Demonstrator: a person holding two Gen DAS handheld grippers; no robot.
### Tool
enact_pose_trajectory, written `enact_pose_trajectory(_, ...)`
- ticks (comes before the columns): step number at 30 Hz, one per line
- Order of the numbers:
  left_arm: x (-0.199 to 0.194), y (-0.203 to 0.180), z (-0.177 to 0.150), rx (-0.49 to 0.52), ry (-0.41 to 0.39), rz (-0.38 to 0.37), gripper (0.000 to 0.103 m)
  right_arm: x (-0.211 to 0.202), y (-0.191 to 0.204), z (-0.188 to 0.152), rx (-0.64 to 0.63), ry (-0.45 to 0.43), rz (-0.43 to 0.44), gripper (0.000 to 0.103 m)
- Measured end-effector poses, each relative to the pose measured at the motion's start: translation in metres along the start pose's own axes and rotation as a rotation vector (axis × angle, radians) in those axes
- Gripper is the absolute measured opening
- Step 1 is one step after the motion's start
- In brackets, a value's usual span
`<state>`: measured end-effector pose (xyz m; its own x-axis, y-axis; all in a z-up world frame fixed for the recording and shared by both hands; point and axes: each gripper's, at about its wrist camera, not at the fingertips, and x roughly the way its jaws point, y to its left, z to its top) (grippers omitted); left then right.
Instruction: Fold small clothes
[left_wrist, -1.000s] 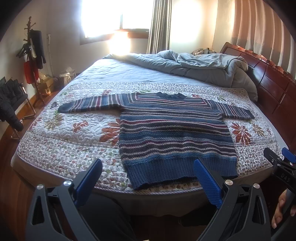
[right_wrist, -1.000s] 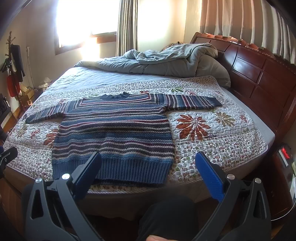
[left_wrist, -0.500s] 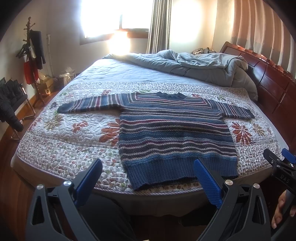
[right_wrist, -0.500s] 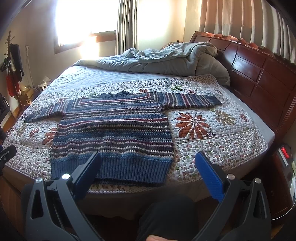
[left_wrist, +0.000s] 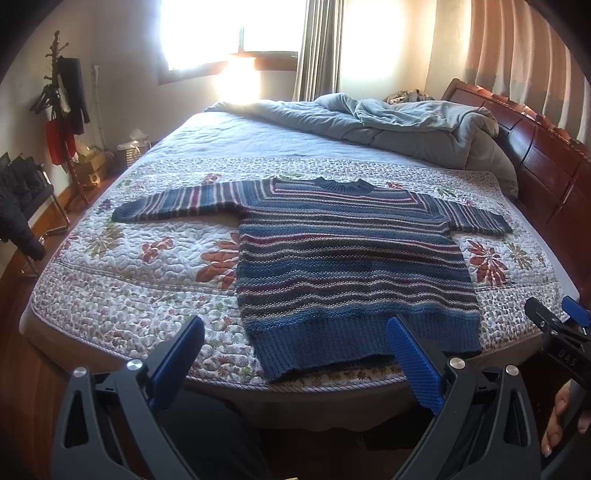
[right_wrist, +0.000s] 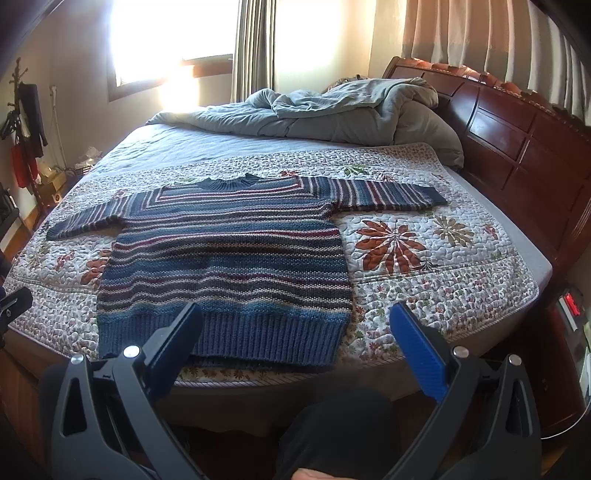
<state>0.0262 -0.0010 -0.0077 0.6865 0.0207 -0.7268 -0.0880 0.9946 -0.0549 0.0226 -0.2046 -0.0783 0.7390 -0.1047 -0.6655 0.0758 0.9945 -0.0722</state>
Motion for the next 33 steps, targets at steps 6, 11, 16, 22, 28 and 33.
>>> enact_pose_trajectory(6, 0.015, 0.000, 0.004, 0.003, 0.016, -0.011, 0.099, 0.012, 0.001, 0.002, -0.008, 0.016, -0.009, 0.100)
enact_pose_trajectory(11, 0.040, -0.001, 0.013, 0.001, 0.034, -0.028, 0.099, 0.030, -0.002, 0.008, -0.016, 0.028, -0.017, 0.100)
enact_pose_trajectory(16, 0.088, 0.001, 0.029, -0.019, -0.005, -0.187, 0.099, 0.068, -0.027, 0.026, 0.009, -0.030, -0.002, 0.100)
enact_pose_trajectory(22, 0.153, 0.005, 0.062, -0.072, -0.072, -0.362, 0.099, 0.155, -0.120, 0.073, 0.189, 0.016, 0.044, 0.100)
enact_pose_trajectory(28, 0.225, -0.001, 0.101, -0.098, -0.030, -0.406, 0.099, 0.262, -0.256, 0.125, 0.471, 0.115, 0.027, 0.099)
enact_pose_trajectory(33, 0.279, -0.003, 0.112, -0.148, -0.003, -0.457, 0.099, 0.332, -0.369, 0.144, 0.754, 0.138, 0.046, 0.064)
